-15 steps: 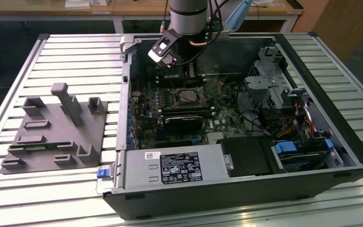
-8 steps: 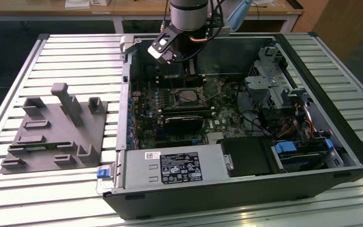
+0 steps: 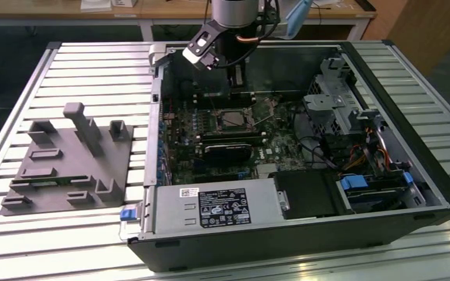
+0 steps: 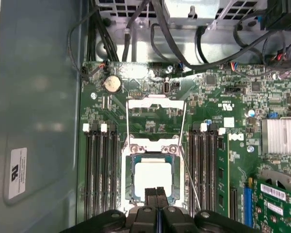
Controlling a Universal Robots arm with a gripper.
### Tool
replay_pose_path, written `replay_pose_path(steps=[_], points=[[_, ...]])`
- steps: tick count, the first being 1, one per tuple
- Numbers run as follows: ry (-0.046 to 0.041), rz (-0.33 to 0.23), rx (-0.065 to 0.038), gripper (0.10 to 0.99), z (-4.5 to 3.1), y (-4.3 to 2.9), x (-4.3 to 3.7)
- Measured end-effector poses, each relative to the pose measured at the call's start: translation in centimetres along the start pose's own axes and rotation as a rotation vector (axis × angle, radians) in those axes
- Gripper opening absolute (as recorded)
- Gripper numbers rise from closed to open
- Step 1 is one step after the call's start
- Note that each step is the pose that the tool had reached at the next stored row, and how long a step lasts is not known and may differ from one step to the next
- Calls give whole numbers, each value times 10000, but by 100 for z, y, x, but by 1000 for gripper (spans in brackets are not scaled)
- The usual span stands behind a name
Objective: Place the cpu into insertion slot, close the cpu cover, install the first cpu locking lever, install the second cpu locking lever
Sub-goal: 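Close the cpu cover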
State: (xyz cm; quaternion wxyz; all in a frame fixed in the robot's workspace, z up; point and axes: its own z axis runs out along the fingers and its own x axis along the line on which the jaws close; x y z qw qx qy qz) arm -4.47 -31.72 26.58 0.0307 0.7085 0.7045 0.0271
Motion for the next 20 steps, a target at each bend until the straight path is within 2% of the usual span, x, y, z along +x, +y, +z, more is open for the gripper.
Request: replay_pose_path(steps=[5,20], points=[[-4,-2,3,106,-2,17,0],[-3,-1,2,106,21,289,20]])
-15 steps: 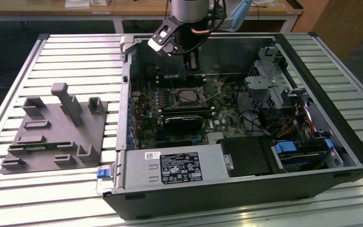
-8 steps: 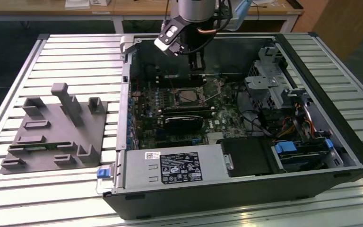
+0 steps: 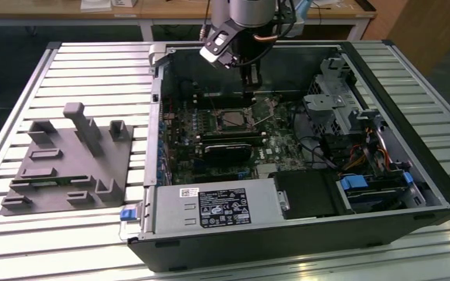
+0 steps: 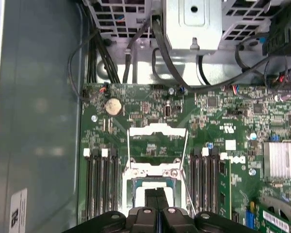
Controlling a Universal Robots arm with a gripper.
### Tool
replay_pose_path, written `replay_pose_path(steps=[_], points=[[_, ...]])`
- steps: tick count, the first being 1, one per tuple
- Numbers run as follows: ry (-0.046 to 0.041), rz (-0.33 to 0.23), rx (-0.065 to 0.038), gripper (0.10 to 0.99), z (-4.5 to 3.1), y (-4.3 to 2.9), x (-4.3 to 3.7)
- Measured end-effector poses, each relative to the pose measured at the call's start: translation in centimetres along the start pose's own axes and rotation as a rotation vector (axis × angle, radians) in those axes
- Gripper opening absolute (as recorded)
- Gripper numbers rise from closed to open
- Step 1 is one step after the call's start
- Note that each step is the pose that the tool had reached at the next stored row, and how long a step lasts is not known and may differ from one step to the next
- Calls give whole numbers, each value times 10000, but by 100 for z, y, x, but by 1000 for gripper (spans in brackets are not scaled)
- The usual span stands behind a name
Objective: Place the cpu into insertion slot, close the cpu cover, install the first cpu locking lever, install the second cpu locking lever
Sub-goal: 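Close the cpu cover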
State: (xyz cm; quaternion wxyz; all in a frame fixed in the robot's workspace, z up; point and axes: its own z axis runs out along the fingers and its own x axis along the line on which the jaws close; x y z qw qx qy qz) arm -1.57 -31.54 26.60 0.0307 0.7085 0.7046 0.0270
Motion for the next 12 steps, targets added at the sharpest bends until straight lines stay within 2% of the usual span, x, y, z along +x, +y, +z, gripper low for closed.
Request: replay_pose_path(steps=[12], points=[[-4,-1,0,106,16,189,13]])
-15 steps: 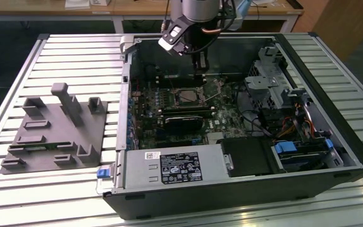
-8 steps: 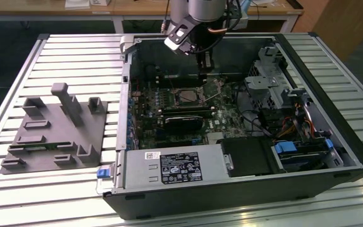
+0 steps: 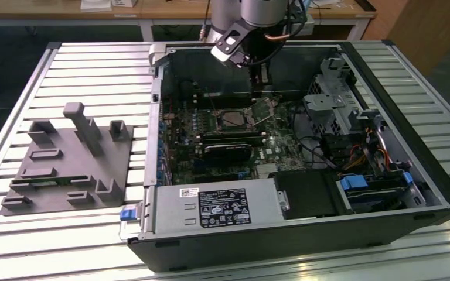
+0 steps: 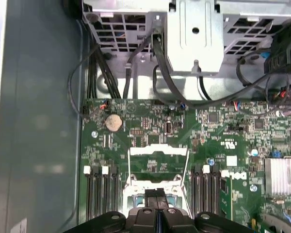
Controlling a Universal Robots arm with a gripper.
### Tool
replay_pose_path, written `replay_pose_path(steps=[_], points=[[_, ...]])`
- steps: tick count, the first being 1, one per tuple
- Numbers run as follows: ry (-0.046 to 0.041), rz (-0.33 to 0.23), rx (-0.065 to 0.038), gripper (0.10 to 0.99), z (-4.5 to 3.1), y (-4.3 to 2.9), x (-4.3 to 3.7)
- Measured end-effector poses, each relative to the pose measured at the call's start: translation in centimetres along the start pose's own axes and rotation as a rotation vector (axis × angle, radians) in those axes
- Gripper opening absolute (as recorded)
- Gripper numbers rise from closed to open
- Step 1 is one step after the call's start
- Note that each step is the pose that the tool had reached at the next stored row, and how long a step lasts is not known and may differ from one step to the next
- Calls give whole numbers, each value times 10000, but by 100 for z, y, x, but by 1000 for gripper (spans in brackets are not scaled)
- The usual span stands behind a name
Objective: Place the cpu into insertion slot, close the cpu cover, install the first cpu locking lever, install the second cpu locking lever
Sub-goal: 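Close the cpu cover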
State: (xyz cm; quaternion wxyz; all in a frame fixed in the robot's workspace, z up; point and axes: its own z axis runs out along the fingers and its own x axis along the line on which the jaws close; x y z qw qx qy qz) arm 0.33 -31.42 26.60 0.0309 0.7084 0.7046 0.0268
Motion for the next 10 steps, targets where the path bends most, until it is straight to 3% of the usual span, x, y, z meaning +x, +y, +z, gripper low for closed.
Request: replay_pose_path(steps=[10], points=[[-12,0,0,106,11,133,14]])
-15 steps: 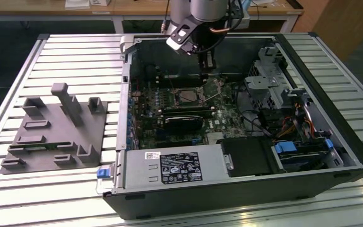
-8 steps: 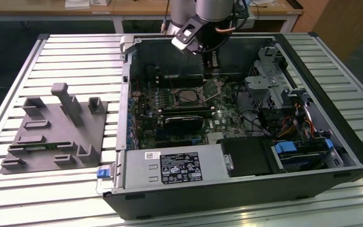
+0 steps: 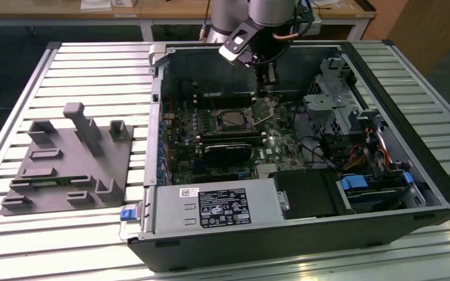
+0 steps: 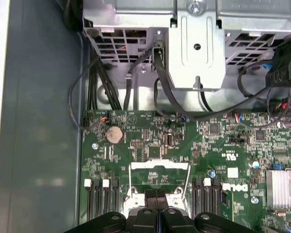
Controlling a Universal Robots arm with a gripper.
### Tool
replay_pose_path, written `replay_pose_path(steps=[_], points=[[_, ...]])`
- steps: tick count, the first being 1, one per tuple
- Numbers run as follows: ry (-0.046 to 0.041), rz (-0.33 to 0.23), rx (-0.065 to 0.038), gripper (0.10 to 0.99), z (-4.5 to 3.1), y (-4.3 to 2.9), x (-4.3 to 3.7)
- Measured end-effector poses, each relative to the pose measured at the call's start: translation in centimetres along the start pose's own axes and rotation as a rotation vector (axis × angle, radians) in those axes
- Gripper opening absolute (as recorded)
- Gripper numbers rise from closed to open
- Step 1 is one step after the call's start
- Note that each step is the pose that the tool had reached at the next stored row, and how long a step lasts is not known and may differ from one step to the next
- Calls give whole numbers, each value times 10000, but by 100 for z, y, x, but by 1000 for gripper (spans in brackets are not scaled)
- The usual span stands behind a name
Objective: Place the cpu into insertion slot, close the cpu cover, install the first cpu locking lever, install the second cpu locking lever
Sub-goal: 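Close the cpu cover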
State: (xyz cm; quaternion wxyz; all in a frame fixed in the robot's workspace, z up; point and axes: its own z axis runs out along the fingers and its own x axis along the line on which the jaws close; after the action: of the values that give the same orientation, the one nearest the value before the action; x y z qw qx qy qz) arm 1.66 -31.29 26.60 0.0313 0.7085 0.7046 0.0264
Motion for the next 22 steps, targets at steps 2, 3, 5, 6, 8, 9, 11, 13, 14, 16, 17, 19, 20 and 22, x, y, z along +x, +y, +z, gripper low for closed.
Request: replay_pose_path(steps=[2,3,5,6,8,9,11,13,14,16,17,19,20,22], points=[[-1,-1,0,106,3,31,3],[-3,0,0,106,4,50,4],[-4,-1,0,106,7,84,7],[-4,-1,0,106,8,101,8],[-6,0,1,106,10,128,11],[-7,-1,0,106,11,140,12],[-9,-2,1,106,13,168,13],[-7,-1,0,106,16,194,15],[-7,0,0,106,17,205,16],[-7,-1,0,106,18,226,18],[-6,0,0,106,21,240,19],[-5,0,2,106,30,282,23],[-10,0,10,106,35,305,25],[-15,-2,29,106,56,341,27]])
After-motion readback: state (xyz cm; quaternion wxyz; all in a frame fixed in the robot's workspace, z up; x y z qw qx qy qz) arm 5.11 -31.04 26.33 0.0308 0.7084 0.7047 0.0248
